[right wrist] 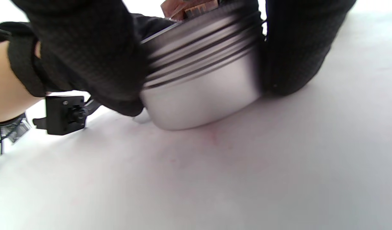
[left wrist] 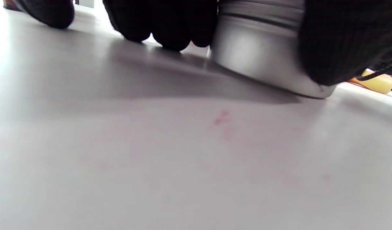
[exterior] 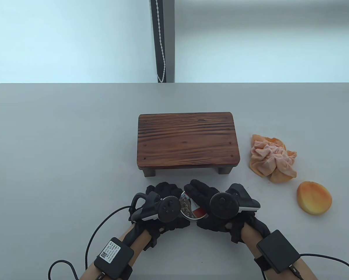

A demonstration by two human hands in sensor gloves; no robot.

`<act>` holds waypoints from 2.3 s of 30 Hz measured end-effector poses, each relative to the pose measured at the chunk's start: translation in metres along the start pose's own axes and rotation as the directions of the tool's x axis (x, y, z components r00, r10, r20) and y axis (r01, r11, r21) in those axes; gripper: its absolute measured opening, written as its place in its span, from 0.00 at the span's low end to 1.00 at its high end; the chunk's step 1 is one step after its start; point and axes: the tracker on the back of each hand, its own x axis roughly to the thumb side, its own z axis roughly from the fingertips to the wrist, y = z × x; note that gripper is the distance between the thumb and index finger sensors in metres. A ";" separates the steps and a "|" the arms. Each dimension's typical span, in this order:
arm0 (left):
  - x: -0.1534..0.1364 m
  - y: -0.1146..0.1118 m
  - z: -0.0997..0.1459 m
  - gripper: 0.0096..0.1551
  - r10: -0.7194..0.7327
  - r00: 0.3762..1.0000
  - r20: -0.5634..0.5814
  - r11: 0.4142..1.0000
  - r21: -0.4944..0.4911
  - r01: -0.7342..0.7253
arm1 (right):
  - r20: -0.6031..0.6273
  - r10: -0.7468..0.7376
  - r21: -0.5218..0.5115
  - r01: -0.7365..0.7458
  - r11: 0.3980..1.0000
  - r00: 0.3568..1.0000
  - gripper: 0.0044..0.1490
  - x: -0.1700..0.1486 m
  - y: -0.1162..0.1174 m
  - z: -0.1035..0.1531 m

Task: Dip and apply wood wax on stool

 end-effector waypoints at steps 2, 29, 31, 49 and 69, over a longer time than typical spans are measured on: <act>0.001 0.000 0.000 0.55 -0.004 1.000 0.001 1.000 0.000 0.004 | -0.041 0.058 -0.054 -0.060 0.997 0.997 0.60 0.004 0.004 -0.002; 0.000 0.000 0.000 0.55 0.004 1.000 0.000 1.000 -0.002 -0.004 | 0.036 -0.031 0.037 0.030 0.999 0.999 0.68 0.002 -0.001 0.000; 0.000 0.000 0.000 0.55 0.006 1.000 -0.001 1.000 -0.003 -0.006 | 0.035 0.000 0.051 -0.002 0.999 0.999 0.62 0.002 -0.001 0.002; 0.000 0.000 0.000 0.54 0.004 1.000 0.005 1.000 -0.004 -0.004 | -0.016 0.103 -0.026 -0.103 0.994 0.995 0.66 0.007 0.005 -0.005; 0.000 0.004 0.001 0.56 -0.032 0.999 0.024 0.999 -0.021 0.033 | -0.019 -0.013 0.022 0.013 1.000 1.000 0.65 0.002 -0.002 0.004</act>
